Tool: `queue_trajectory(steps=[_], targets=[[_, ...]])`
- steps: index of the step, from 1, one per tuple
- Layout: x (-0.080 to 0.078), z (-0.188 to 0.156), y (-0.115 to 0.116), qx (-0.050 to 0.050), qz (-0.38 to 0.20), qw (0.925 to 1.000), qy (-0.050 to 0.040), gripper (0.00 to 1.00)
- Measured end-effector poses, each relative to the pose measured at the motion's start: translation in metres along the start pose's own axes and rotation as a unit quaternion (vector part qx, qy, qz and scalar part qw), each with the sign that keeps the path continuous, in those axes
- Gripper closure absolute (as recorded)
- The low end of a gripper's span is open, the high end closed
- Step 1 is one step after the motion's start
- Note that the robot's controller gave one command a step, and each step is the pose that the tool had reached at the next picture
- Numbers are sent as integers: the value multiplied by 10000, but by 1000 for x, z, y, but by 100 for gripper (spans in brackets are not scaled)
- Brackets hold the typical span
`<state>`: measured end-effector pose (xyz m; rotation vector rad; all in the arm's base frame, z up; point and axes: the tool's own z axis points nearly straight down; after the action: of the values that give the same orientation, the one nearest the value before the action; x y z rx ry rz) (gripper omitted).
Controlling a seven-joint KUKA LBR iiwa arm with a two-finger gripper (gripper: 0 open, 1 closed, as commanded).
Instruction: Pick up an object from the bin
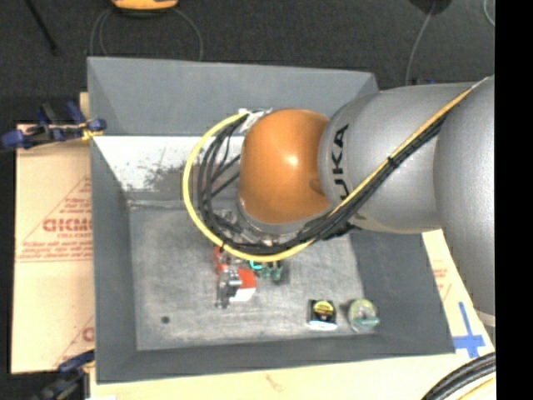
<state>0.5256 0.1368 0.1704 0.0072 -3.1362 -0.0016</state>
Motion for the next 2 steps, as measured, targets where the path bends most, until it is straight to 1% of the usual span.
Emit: queue_trajectory(steps=[1, 2], targets=[[-12, 47, -28, -14, -103, 9999, -80, 0], [-22, 51, -38, -15, -424, 9990, -148, 0]])
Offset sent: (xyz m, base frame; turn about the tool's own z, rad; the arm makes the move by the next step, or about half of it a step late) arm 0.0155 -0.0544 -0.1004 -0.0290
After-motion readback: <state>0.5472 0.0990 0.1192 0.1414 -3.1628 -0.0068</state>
